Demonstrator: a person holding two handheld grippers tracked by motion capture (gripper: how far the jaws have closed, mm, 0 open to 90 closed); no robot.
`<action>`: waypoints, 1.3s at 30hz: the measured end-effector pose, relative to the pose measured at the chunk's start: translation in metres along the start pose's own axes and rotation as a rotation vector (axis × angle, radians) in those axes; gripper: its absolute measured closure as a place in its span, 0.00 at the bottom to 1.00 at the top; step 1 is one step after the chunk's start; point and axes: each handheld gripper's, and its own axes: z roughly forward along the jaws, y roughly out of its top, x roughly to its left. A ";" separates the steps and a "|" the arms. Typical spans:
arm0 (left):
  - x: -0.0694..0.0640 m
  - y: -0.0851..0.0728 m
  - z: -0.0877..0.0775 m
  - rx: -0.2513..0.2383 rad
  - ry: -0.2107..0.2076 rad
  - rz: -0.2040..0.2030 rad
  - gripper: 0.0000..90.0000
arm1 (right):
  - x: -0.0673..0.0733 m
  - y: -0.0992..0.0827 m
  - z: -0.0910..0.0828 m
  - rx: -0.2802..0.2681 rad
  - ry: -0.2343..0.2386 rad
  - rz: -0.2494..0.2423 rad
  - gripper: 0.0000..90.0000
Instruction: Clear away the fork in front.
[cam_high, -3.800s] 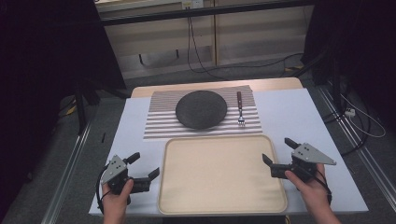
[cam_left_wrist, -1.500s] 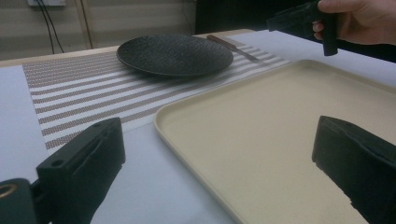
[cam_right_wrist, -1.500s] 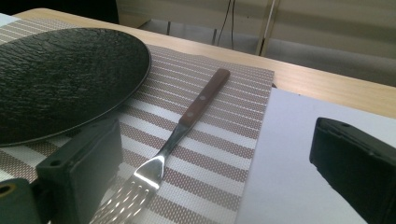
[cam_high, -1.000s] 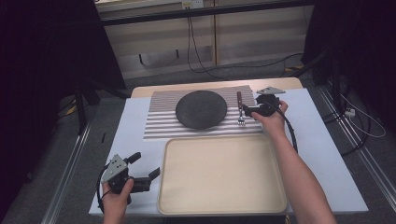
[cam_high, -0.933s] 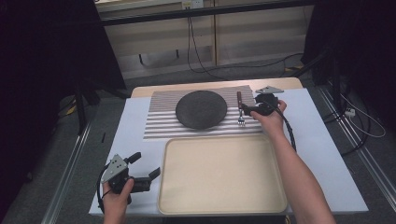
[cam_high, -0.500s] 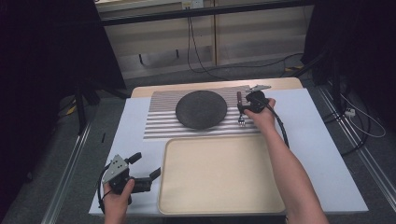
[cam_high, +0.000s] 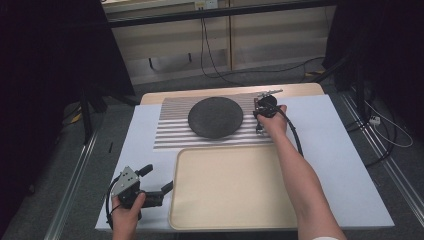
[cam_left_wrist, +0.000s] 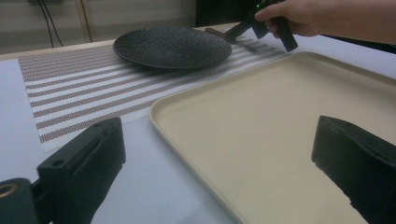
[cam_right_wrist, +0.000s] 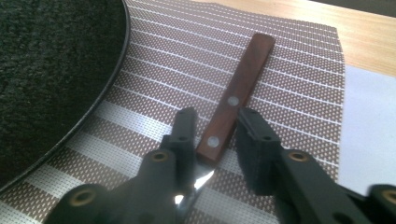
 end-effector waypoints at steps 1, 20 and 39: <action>0.000 0.000 0.000 -0.001 0.003 -0.002 0.03 | -0.001 0.000 -0.001 0.008 0.007 0.000 0.86; 0.003 0.000 -0.006 -0.015 0.015 -0.012 0.03 | -0.034 -0.044 -0.058 0.069 0.089 -0.094 0.87; 0.002 0.001 -0.006 -0.016 0.028 -0.002 0.03 | -0.039 -0.068 -0.086 0.094 0.079 -0.125 0.86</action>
